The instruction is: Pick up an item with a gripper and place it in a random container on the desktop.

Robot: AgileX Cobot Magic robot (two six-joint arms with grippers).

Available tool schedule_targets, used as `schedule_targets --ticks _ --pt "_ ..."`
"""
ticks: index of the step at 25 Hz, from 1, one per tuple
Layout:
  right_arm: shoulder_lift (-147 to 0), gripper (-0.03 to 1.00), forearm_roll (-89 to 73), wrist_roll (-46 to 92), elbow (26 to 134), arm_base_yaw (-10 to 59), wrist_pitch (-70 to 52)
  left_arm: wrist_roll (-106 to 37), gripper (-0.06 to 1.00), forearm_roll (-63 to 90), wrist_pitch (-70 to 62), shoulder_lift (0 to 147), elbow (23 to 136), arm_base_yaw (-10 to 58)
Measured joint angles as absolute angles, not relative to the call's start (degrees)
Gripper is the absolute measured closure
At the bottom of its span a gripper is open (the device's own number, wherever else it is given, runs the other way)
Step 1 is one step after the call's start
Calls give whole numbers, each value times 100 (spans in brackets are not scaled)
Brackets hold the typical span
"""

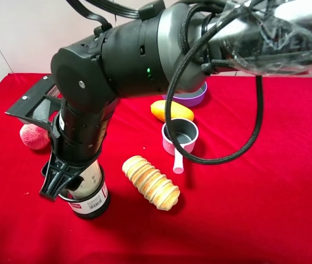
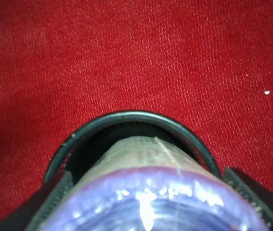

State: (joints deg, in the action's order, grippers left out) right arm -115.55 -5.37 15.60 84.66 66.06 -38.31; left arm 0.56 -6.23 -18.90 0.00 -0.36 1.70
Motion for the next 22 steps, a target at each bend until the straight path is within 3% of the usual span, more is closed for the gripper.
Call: schedule_targets --ticks 7,22 --pt "-11555 33 -594 1565 8466 6606 -3824 56 4 -623 -1890 0 -36 170" --pt "-11015 33 -442 1565 8466 6601 -4305 56 4 -623 -1890 0 -36 170"
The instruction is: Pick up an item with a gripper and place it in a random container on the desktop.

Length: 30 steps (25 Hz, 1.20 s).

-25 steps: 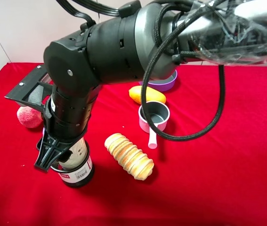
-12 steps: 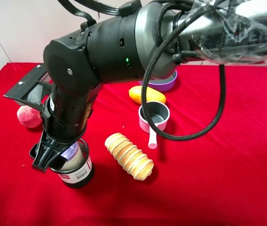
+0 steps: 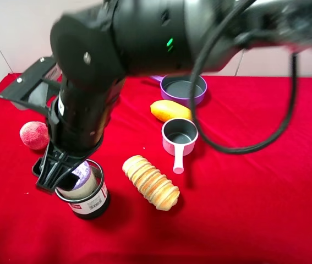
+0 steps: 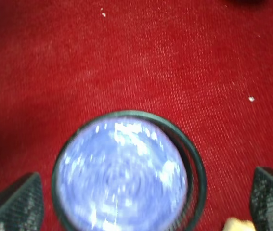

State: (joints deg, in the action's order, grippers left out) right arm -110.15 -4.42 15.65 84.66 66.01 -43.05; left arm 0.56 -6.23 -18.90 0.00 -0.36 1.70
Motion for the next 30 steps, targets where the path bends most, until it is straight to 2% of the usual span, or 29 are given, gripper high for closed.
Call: schedule_targets --ticks 12,16,24,30 --pt "-9727 33 117 1406 8458 6169 -6845 56 4 -623 -1890 0 -36 170" --pt "-9183 33 330 1307 8022 5951 -6938 56 4 -623 -1890 0 -36 170" --pt "-7514 33 368 1091 6296 5403 -6969 56 4 -623 -1890 0 -36 170" --pt "-6092 33 373 579 5347 5341 -6980 56 4 -623 -1890 0 -36 170"
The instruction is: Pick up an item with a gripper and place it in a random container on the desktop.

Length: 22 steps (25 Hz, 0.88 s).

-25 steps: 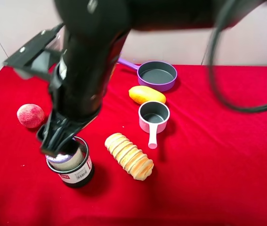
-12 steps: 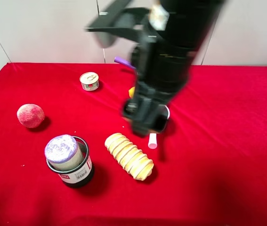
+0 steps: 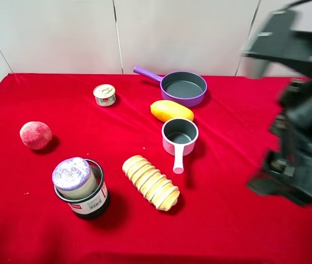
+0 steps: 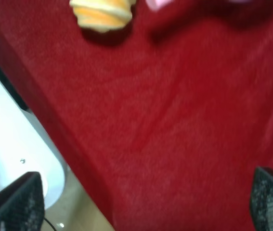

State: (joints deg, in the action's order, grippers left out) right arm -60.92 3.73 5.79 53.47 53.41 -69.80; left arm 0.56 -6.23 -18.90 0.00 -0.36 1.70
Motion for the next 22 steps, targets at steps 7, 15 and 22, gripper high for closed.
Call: schedule_targets --ticks 7,15,22 --pt "-4412 33 373 287 4477 5341 -6992 56 4 -623 -1890 0 -36 170" --pt "-3013 33 373 -113 3436 5341 -6558 56 4 -623 -1890 0 -36 170" --pt "-2297 33 373 -431 2879 5341 -5949 56 4 -623 -1890 0 -36 170"
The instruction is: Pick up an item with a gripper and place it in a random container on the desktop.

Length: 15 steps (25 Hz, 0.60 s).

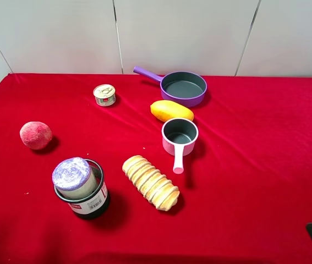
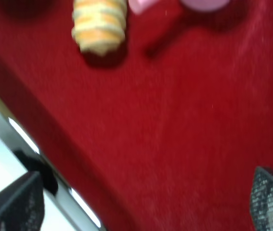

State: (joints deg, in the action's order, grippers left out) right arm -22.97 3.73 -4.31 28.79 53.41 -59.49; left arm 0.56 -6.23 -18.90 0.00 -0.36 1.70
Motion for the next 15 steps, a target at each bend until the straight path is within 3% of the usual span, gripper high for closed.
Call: schedule_targets --ticks 7,15 --pt "-1714 33 613 -760 2861 5187 -5914 56 4 -623 -1890 0 -36 170" --pt "-979 33 675 -859 2861 3511 -5914 56 4 -623 -1890 0 -36 170"
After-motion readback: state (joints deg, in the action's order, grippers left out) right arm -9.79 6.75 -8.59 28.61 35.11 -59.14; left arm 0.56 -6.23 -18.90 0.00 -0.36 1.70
